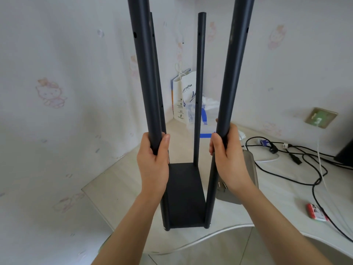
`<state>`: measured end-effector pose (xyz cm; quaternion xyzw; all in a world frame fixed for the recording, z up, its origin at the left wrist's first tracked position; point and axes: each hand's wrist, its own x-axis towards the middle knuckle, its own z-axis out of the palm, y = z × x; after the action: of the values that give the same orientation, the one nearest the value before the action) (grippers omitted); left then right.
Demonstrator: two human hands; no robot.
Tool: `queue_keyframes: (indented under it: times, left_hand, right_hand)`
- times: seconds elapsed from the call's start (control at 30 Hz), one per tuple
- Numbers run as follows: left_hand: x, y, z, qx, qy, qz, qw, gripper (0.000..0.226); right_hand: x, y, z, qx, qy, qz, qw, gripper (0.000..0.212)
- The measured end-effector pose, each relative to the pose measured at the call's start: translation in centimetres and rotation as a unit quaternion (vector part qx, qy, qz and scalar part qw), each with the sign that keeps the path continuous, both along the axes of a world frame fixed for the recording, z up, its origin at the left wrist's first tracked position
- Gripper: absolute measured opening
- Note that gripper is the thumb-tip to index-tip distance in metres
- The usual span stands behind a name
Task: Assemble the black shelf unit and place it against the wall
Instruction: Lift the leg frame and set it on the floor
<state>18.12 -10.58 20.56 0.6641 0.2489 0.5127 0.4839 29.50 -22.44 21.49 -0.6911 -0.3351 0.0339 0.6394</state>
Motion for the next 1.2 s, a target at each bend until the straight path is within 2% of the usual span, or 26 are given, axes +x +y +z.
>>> queue_keyframes:
  times: [0.13,0.33,0.47,0.7,0.97,1.2]
  left_hand:
    - [-1.4,0.3,1.0,0.0,-0.013,-0.013,1.0,0.027]
    - [-4.5,1.1,1.8,-0.013,-0.019,-0.052,0.998,0.023]
    - [-6.8,2.0,2.3,-0.004,-0.02,-0.089,0.996,0.027]
    - [-11.1,1.5,3.1,-0.009,-0.01,-0.14,0.99,0.033]
    - [-15.8,-2.3,4.4,-0.02,-0.025,-0.203,0.979,0.031]
    - [-19.1,-9.7,4.9,-0.002,-0.029,-0.274,0.961,0.031]
  right_hand:
    - [-1.8,0.1,0.8,0.014,-0.008,-0.015,1.0,0.013]
    - [-5.5,0.4,1.6,0.02,-0.028,-0.062,0.997,0.025]
    - [-8.7,0.3,1.7,0.027,-0.028,-0.104,0.994,0.016]
    - [-14.7,-1.4,2.8,0.032,-0.03,-0.141,0.989,0.014]
    - [-20.9,-6.4,4.1,0.026,-0.018,-0.172,0.985,0.016]
    - [-26.6,-14.6,4.6,0.035,-0.016,-0.231,0.972,0.014]
